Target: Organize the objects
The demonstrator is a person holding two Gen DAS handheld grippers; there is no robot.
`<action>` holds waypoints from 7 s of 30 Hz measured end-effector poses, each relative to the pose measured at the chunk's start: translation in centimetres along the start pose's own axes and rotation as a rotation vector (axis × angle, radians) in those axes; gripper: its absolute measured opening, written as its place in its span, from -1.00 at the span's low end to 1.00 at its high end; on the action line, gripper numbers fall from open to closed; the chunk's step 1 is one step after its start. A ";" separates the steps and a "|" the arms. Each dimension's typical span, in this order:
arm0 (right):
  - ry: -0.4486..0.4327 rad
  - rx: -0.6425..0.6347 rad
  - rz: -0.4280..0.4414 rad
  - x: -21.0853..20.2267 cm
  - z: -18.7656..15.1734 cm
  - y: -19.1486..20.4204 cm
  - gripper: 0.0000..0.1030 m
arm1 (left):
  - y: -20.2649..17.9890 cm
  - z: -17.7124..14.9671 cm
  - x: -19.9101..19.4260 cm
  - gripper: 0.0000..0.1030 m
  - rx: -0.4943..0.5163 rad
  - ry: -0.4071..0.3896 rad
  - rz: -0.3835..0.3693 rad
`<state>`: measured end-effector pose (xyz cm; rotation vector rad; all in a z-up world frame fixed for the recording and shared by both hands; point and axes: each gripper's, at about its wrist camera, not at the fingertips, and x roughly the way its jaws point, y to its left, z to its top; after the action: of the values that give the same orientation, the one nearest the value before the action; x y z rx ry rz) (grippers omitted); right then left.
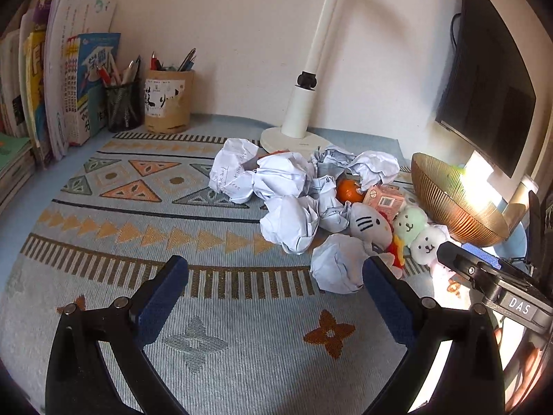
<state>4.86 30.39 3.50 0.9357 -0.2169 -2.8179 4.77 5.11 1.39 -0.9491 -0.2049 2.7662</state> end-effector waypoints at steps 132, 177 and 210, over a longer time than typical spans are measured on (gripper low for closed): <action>-0.086 0.002 -0.139 -13.5 2.4 -13.7 0.08 | -25.0 11.1 6.0 -0.02 0.245 0.027 -0.397; -0.043 0.052 0.060 -1.0 0.7 -0.8 0.91 | 2.7 1.5 0.9 0.76 -0.151 0.011 0.002; 0.259 -0.082 0.090 4.5 0.3 3.2 0.06 | -0.7 3.4 5.8 -0.15 -0.063 0.230 -0.147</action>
<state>1.50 26.43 1.77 1.2246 -0.1060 -2.5706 -1.69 6.96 0.79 -1.2058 -0.3118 2.5065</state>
